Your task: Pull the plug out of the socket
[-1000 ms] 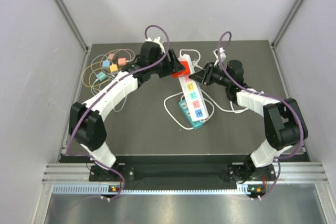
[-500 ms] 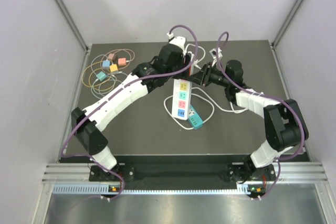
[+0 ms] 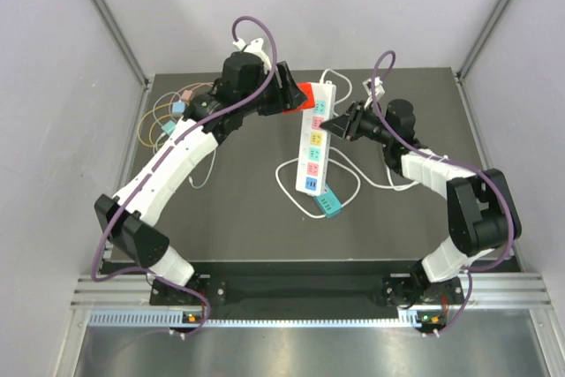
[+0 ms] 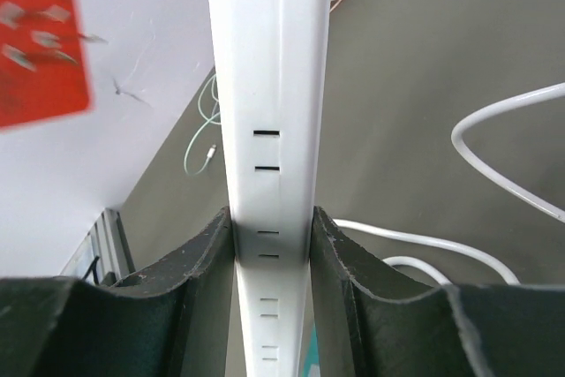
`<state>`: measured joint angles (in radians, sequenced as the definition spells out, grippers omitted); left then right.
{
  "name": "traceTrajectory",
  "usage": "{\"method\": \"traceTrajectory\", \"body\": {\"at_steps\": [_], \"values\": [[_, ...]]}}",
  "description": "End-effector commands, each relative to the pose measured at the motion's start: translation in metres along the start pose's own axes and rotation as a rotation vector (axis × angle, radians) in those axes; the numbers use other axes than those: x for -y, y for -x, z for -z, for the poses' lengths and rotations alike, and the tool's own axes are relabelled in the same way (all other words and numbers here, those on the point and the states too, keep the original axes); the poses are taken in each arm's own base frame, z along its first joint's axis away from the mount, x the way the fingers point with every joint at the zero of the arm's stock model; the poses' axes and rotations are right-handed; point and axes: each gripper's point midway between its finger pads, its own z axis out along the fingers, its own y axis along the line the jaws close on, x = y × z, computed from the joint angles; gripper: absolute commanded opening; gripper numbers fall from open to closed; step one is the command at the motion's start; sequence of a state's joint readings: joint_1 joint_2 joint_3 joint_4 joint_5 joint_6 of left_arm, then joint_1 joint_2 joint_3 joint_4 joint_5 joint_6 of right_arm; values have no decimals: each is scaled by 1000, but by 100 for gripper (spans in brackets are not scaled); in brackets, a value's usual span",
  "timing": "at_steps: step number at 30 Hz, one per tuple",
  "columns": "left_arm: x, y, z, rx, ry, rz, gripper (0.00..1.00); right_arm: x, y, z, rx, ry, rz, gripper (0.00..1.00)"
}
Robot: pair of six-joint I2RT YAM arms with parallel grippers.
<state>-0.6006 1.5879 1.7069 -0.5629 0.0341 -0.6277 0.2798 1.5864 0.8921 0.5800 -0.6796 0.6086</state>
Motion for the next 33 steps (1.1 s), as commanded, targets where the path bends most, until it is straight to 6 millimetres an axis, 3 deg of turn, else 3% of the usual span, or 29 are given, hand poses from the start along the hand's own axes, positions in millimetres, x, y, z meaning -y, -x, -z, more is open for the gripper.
{"method": "traceTrajectory", "body": {"at_steps": [1,4,7,12,13,14,17,18,19,20,21,23,24,26,27,28,31,33], "values": [[48,38,41,110,-179,8,0,-28,43,4,121,73,82,0],[43,41,51,116,-154,-111,0,-31,47,7,143,104,49,0],[25,46,66,171,-79,-204,0,-35,47,8,148,137,3,0],[-31,57,93,268,159,-349,0,-42,44,8,160,169,-73,0],[-54,60,95,280,247,-377,0,-42,44,7,161,169,-107,0],[-64,62,99,286,274,-385,0,-43,40,6,156,173,-124,0],[-98,74,116,332,350,-367,0,-48,22,-8,114,183,-187,0],[-106,75,119,339,369,-369,0,-50,4,-18,68,184,-222,0],[-119,76,120,343,403,-358,0,-54,-1,-24,49,193,-243,0],[-123,76,125,352,410,-351,0,-56,-9,-30,27,198,-265,0],[-127,76,127,356,418,-346,0,-58,-29,-42,-22,205,-302,0],[-135,71,131,360,431,-336,0,-67,-38,-57,-58,229,-342,0],[-138,69,132,356,437,-332,0,-68,-57,-68,-106,234,-368,0],[-142,66,139,365,446,-327,0,-79,-65,-83,-145,267,-389,0],[-145,64,141,365,455,-324,0,-81,-83,-92,-187,266,-407,0],[-146,63,145,372,459,-322,0,-83,-89,-96,-200,265,-409,0],[-150,57,154,384,465,-313,0,-84,-109,-109,-226,248,-422,0],[-152,50,159,381,467,-308,0,-74,-123,-118,-248,210,-430,0]]}}
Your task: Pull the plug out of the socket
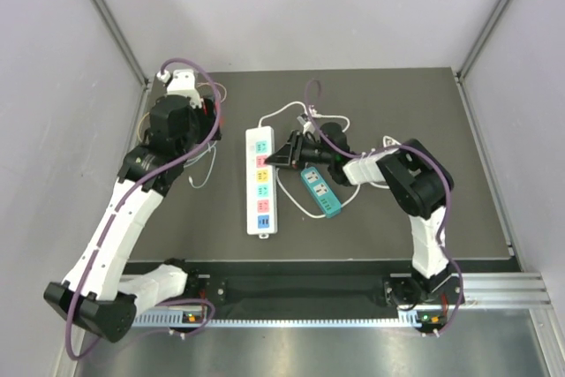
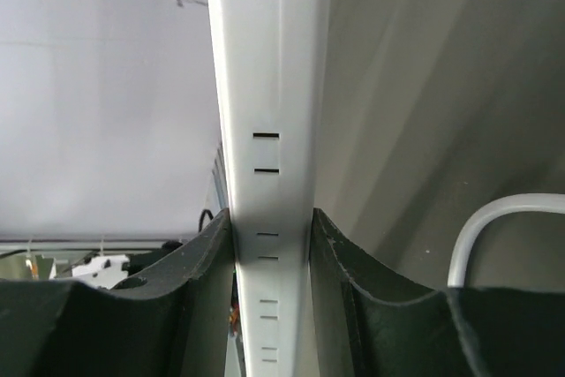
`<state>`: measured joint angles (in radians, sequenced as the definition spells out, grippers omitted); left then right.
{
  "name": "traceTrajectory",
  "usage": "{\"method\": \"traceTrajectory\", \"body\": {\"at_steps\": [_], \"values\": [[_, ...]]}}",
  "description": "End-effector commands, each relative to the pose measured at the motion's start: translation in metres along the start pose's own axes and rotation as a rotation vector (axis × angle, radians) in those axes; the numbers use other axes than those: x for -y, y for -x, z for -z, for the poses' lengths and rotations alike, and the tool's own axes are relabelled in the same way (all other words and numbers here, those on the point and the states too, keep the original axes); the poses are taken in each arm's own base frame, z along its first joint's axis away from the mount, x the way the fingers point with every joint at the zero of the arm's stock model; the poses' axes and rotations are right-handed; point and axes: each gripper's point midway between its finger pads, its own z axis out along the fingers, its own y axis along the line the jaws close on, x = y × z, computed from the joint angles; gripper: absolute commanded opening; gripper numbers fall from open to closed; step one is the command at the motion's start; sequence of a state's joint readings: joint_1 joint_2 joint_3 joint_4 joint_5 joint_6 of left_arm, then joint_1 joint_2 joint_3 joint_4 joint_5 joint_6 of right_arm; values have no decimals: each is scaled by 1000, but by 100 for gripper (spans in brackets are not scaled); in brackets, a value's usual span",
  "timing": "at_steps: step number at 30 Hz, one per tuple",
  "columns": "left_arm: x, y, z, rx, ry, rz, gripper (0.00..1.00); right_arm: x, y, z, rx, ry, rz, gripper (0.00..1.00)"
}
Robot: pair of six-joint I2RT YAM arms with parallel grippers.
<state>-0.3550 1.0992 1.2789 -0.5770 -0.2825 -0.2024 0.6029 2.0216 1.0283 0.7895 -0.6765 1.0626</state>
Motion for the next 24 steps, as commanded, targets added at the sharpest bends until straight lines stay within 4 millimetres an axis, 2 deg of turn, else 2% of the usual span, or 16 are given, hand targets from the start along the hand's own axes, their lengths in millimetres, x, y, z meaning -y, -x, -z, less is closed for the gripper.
{"method": "traceTrajectory", "body": {"at_steps": [1,2,3,5,6,7,9,12,13,15,16,17,19,23,24], "values": [[-8,24,19,125,8,34,0,-20,15,-22,7,26,44,4],[-9,21,19,124,9,35,0,-19,18,-26,9,30,74,6],[-10,18,21,124,10,42,0,-5,9,-30,-22,-6,59,7],[-13,10,24,122,12,49,0,0,5,-34,-34,-19,76,9],[-14,7,24,122,14,61,0,7,-4,-37,-59,-42,66,12],[-14,0,23,111,15,63,0,6,-4,-40,-63,-47,91,20],[-15,-2,26,116,11,79,0,13,-10,-43,-85,-74,94,25],[-15,-7,28,110,6,88,0,13,-7,-44,-80,-83,115,39],[-14,-10,27,104,4,89,0,14,-8,-43,-91,-99,136,49],[-15,-13,27,97,5,90,0,11,-4,-41,-95,-112,168,61],[-15,-17,25,89,5,91,0,13,-4,-39,-105,-128,201,75],[-14,-20,25,82,4,93,0,13,-4,-38,-110,-141,215,80],[-14,-26,24,77,1,104,0,9,0,-34,-114,-154,273,89],[-15,-30,23,79,0,119,0,0,12,-22,-110,-181,366,94],[-15,-31,23,77,1,118,0,-7,21,-15,-98,-184,422,95]]}}
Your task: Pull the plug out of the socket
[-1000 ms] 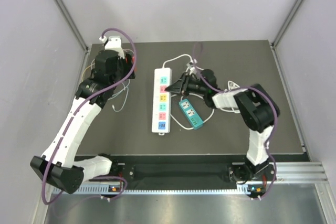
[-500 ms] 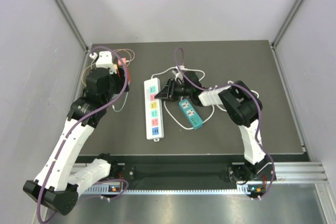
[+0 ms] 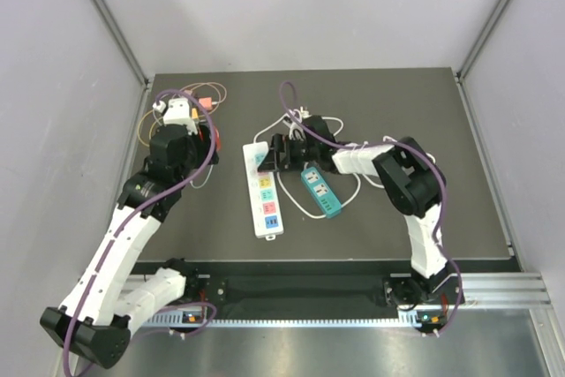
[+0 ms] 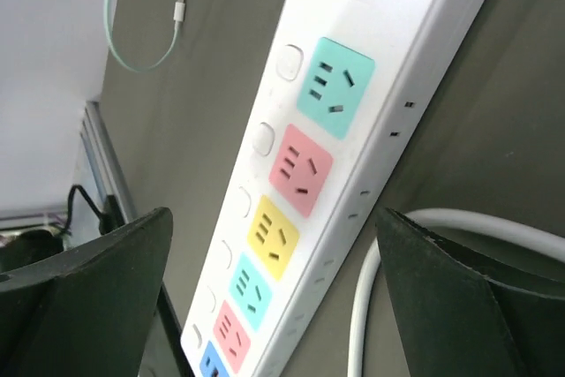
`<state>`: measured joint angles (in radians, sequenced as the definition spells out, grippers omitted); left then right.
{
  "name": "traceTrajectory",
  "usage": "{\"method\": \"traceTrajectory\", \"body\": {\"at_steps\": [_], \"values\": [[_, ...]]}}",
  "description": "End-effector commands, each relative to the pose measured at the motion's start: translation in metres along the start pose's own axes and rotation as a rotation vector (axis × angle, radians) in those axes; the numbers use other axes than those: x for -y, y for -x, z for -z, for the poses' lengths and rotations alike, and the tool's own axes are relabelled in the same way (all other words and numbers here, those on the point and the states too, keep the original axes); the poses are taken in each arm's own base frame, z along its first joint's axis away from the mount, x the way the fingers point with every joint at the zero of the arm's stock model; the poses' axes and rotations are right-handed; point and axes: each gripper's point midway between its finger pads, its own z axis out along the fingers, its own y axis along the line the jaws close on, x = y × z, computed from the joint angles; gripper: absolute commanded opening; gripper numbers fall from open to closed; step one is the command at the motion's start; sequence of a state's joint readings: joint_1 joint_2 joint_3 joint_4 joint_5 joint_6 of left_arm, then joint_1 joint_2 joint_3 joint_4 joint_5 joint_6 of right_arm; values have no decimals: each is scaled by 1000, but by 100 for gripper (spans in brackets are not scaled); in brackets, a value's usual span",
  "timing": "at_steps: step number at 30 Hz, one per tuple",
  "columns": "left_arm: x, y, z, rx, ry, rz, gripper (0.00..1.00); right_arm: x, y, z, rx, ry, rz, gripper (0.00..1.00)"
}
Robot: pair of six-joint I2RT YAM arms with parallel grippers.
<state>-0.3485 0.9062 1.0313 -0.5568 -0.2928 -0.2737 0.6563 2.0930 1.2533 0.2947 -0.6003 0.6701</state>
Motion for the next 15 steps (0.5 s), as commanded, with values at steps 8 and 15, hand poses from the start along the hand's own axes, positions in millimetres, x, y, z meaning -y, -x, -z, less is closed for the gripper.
{"method": "traceTrajectory", "body": {"at_steps": [8,15], "values": [[15,26,-10,83,-49,37,0,-68,76,98,114,93,496,100],[11,27,-47,64,-27,76,0,-93,71,168,83,188,773,100]]}}
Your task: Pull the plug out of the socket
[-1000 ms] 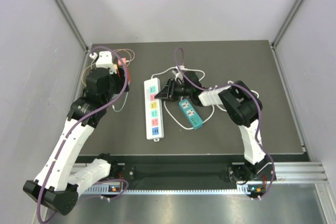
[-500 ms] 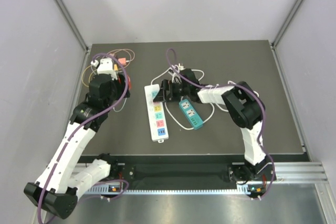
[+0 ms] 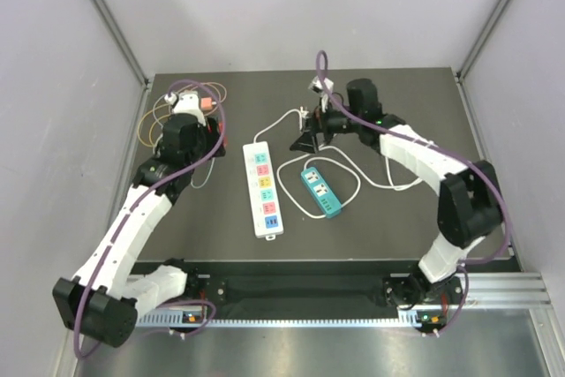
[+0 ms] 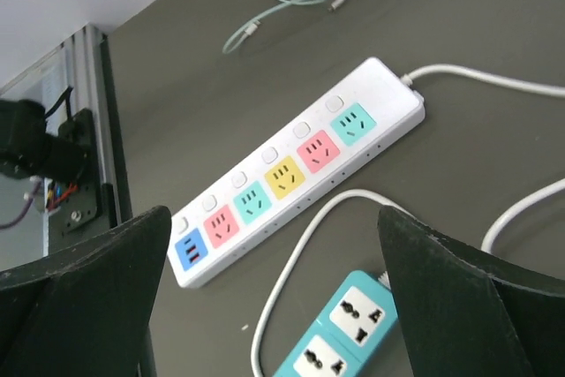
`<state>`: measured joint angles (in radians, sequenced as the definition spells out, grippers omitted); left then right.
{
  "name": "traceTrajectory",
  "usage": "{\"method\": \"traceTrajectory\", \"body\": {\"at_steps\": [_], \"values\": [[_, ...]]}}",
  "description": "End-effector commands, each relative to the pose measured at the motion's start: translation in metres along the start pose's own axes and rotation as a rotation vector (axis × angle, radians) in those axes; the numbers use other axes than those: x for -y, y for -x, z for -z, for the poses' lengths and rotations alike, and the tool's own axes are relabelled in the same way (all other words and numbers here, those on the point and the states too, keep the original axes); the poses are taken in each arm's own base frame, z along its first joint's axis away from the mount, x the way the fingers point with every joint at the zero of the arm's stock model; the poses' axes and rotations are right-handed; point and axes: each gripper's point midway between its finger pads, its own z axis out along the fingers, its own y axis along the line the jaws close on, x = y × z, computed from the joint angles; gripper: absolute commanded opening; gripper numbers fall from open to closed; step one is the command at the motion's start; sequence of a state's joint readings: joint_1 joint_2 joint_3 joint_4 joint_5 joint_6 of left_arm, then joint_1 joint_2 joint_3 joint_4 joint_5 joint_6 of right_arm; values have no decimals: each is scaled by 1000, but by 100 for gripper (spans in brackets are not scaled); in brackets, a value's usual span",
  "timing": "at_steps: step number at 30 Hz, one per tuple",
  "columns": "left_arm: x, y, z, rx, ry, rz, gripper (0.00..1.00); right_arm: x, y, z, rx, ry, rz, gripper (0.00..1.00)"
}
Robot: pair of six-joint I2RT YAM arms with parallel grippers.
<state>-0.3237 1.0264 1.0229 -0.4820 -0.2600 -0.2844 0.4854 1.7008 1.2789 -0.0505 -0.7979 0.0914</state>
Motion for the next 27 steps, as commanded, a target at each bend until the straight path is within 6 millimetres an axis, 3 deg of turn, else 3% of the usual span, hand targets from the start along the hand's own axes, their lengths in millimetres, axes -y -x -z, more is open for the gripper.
{"method": "traceTrajectory", "body": {"at_steps": [1,2,3,5,6,7,8,9,11,12,14,15,16,17,19,20,21,27], "values": [[6,34,-24,92,-41,84,0,-34,13,41,6,129,199,100],[11,34,-30,77,-81,130,0,-36,21,56,31,117,226,100],[1,41,-41,99,-77,172,0,-39,15,62,31,132,234,100],[-9,32,-71,54,-60,225,0,-46,19,85,65,136,276,100],[-22,42,-82,75,-34,249,0,-47,12,90,63,142,295,100],[-30,26,-106,15,-6,261,0,-48,10,96,66,139,309,100],[-35,25,-119,1,-4,290,0,-54,14,106,84,117,346,100],[-40,19,-141,-42,-33,327,0,-51,7,109,83,105,369,100],[-48,19,-160,-71,-70,398,0,-53,14,121,127,73,421,100],[-43,19,-176,-96,-118,415,0,-53,9,123,131,77,410,100],[-49,35,-191,-80,-115,437,0,-50,14,130,165,67,401,100],[-57,24,-207,-107,-88,453,0,-51,14,132,170,83,394,100],[-61,22,-214,-121,-74,475,0,-48,16,136,178,73,388,100],[-68,32,-219,-102,-68,486,0,-48,13,136,178,76,369,100],[-80,17,-236,-142,-38,507,0,-45,15,139,195,73,373,100],[-85,23,-240,-134,-29,510,0,-46,16,139,200,77,364,100],[-88,11,-248,-165,-17,515,0,-45,15,140,202,78,359,100],[-98,-11,-261,-228,-21,553,1,-44,15,141,206,76,354,100]]}}
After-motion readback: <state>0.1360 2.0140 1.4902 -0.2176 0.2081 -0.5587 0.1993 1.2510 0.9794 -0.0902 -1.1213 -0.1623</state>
